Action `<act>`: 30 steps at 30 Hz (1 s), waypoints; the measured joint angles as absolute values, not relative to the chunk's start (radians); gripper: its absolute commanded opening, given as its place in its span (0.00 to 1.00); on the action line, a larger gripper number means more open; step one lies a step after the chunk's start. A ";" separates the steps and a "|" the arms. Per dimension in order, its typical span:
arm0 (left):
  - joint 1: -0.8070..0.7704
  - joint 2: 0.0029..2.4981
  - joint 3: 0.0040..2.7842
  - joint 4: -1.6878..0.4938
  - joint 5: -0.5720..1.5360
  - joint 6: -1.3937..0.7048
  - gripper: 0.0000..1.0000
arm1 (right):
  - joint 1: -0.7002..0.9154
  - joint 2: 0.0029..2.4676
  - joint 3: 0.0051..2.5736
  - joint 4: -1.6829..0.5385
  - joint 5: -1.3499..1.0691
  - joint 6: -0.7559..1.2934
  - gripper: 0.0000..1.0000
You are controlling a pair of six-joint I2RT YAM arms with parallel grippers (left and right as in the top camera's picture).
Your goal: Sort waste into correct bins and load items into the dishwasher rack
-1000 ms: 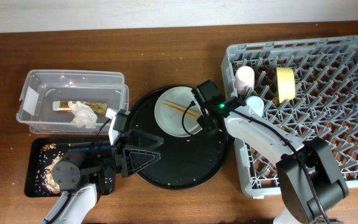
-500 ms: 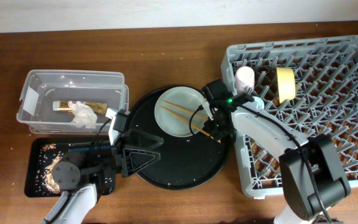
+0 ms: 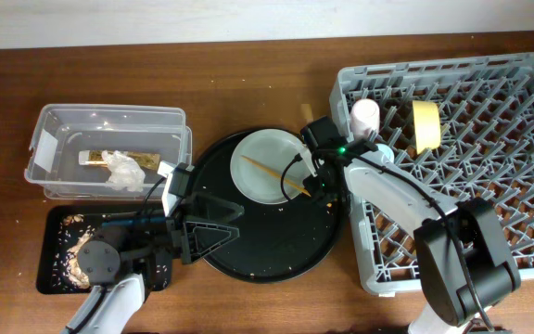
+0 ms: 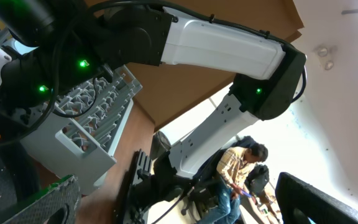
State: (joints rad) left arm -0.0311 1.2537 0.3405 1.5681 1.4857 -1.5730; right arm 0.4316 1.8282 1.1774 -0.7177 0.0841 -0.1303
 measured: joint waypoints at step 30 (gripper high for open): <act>-0.031 1.254 0.340 1.568 1.486 -1.573 0.99 | 0.430 1.845 1.228 -0.936 -0.163 -0.389 0.04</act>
